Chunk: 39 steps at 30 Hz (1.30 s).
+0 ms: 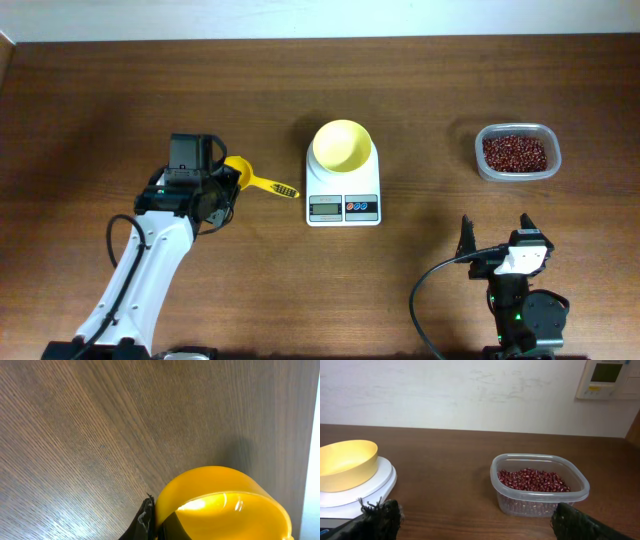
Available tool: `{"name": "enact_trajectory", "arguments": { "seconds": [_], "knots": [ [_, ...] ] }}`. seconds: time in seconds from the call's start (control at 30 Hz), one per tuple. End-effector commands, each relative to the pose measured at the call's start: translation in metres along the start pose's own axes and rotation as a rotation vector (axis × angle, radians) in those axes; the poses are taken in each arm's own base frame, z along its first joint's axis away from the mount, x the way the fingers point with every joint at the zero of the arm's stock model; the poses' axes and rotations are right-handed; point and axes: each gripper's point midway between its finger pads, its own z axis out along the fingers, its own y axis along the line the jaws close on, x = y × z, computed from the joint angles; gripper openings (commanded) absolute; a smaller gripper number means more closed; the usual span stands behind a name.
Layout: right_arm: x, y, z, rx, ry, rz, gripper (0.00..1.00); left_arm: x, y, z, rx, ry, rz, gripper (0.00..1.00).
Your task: Scoop item into bowl and weigh 50g on scale
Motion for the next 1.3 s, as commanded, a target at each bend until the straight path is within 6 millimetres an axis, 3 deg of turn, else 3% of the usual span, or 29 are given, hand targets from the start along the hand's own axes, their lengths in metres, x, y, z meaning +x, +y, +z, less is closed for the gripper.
{"name": "enact_trajectory", "arguments": {
  "seconds": [0.0, 0.13, 0.27, 0.43, 0.6, 1.0, 1.07, 1.13, 1.17, 1.2, 1.27],
  "knots": [
    [0.003, -0.003, 0.000, 0.015, 0.006, 0.006, 0.99, -0.001, -0.013, -0.010, 0.046, 0.000, -0.047, 0.00],
    [0.003, -0.003, 0.000, 0.015, 0.006, 0.006, 0.99, -0.014, -0.051, -0.033, 0.137, -0.050, 0.087, 0.00],
    [0.003, -0.003, 0.000, 0.015, 0.006, 0.006, 0.99, -0.032, -0.081, -0.058, 0.199, -0.133, 0.095, 0.00],
    [0.003, -0.003, 0.000, 0.015, 0.006, 0.006, 0.99, -0.017, -0.056, -0.055, 0.089, -0.077, 0.102, 0.00],
    [0.003, -0.003, 0.000, 0.015, 0.006, 0.006, 0.99, 0.021, -0.063, -0.054, 0.090, -0.028, 0.182, 0.00],
    [0.001, -0.002, 0.000, 0.012, -0.003, 0.035, 0.99, 0.028, -0.054, -0.053, 0.052, -0.014, 0.097, 0.00],
    [-0.004, 0.012, 0.000, -0.074, -0.008, 0.362, 0.99, 0.028, -0.054, -0.053, 0.050, -0.013, 0.097, 0.00],
    [-0.005, 0.046, -0.006, -0.265, 0.090, 0.849, 0.99, 0.029, -0.051, -0.052, 0.037, -0.010, 0.097, 0.00],
    [-0.006, 0.053, -0.008, -0.301, 0.132, 1.025, 0.99, 0.030, -0.048, -0.052, 0.027, -0.006, 0.095, 0.00],
    [-0.006, 0.054, -0.009, -0.302, 0.159, 1.168, 0.99, 0.034, -0.046, -0.052, 0.021, 0.016, 0.096, 0.00],
    [-0.014, 0.047, -0.007, -0.283, 0.119, 1.241, 0.99, 0.043, -0.045, -0.053, 0.023, 0.069, 0.095, 0.00]
  ]
}}
